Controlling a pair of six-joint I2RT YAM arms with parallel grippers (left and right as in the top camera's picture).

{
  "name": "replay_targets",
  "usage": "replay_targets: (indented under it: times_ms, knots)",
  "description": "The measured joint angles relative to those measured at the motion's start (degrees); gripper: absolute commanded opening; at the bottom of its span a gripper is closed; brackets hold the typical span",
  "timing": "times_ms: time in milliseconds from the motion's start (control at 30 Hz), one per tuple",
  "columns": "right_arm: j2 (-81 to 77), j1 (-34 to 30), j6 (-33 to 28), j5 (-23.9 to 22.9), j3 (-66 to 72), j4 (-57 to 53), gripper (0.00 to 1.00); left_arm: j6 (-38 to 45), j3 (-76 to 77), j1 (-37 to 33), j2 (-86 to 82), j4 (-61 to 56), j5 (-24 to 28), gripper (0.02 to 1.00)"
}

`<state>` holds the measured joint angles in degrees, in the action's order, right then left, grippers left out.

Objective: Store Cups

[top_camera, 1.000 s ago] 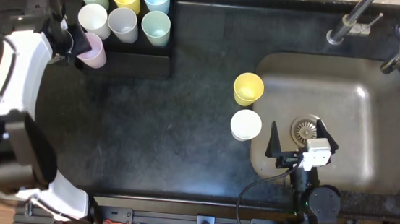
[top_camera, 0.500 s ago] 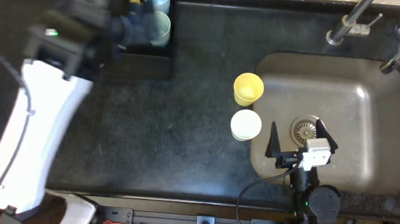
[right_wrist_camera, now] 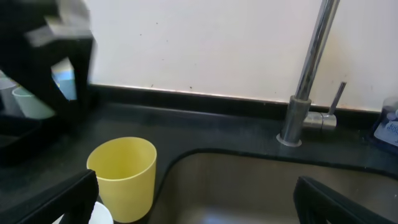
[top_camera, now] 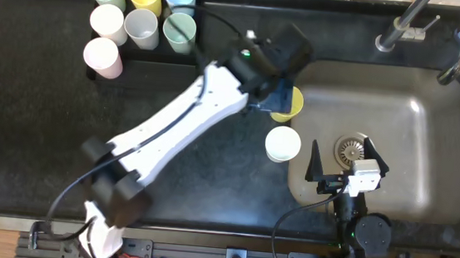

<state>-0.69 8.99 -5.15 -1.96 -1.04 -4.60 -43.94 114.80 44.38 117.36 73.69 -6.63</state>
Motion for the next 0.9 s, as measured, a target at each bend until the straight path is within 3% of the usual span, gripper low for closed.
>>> replay_targets:
  times_ms: [333,400,567,700,800,900]
  knots:
    - [0.0,0.0,0.0,0.0,0.0,0.0,0.998,0.0,0.0,0.2,6.5,-5.2,2.8,0.877]
    - [0.0,0.0,0.0,0.0,0.0,0.0,0.998,0.0,0.0,0.2,7.4,-6.0,3.0,0.796]
    - [0.0,0.0,0.0,0.0,0.0,0.0,0.998,0.7,0.0,0.2,9.7,-7.1,3.4,0.457]
    - [0.0,0.0,0.0,0.0,0.0,0.0,0.996,0.7,0.0,0.2,10.3,-7.5,3.4,0.277]
    - [0.0,0.0,0.0,0.0,0.0,0.0,0.993,0.3,0.0,0.2,10.3,-7.7,3.5,0.064]
    - [0.0,0.0,0.0,0.0,0.0,0.0,1.0,1.1,0.0,0.2,10.3,-8.6,3.7,0.036]
